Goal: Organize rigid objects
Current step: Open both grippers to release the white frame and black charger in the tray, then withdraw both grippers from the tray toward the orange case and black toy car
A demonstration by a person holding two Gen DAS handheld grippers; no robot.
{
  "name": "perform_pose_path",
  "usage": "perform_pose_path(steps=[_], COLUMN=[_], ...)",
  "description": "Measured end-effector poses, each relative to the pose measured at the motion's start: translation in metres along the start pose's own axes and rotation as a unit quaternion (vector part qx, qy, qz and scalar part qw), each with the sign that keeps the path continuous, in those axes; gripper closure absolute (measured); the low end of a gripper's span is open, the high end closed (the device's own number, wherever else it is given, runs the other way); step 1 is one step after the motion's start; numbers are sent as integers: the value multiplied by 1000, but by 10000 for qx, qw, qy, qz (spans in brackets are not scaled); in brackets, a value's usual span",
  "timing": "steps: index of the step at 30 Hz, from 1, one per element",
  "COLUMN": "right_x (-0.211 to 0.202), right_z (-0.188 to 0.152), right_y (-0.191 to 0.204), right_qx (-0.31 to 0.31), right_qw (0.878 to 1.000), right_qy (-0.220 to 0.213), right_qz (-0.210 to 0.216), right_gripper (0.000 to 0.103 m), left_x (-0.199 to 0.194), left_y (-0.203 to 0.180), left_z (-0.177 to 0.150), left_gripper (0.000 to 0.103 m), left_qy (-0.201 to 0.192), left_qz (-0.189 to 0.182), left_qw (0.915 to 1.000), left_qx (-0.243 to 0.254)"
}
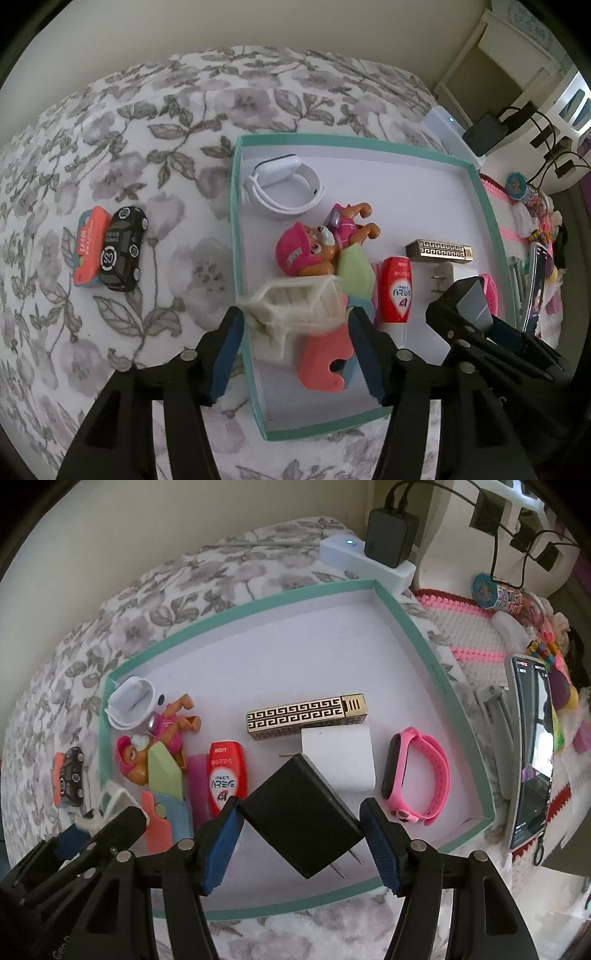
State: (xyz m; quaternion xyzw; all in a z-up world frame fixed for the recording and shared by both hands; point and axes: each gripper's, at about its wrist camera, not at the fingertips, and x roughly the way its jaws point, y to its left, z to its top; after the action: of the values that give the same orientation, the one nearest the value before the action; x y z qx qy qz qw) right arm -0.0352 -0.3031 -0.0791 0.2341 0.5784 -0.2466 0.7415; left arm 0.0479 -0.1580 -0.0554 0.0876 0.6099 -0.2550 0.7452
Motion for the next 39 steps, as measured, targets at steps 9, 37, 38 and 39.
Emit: perform_pose_path(steps=[9, 37, 38, 39], right_x=[-16, -39, -39, -39], right_z=[4, 4, 5, 5], right_y=[-1, 7, 7, 7], right_qx=[7, -75, -84, -91], right_qw=[9997, 9974, 9974, 9973], right_qy=[-239, -713, -716, -727], right_qz=[-46, -32, -36, -46], right_gripper=[33, 9, 6, 4], left_x=[-14, -33, -34, -34], left_y=[-2, 39, 42, 44], left_z=[3, 11, 11, 12], left_gripper=[39, 18, 17, 17], left_qy=[-164, -681, -705, -731], left_qz=[-42, 998, 1038, 1073], left_qw=[9998, 9920, 9913, 9906], left_qx=[55, -358, -389, -424])
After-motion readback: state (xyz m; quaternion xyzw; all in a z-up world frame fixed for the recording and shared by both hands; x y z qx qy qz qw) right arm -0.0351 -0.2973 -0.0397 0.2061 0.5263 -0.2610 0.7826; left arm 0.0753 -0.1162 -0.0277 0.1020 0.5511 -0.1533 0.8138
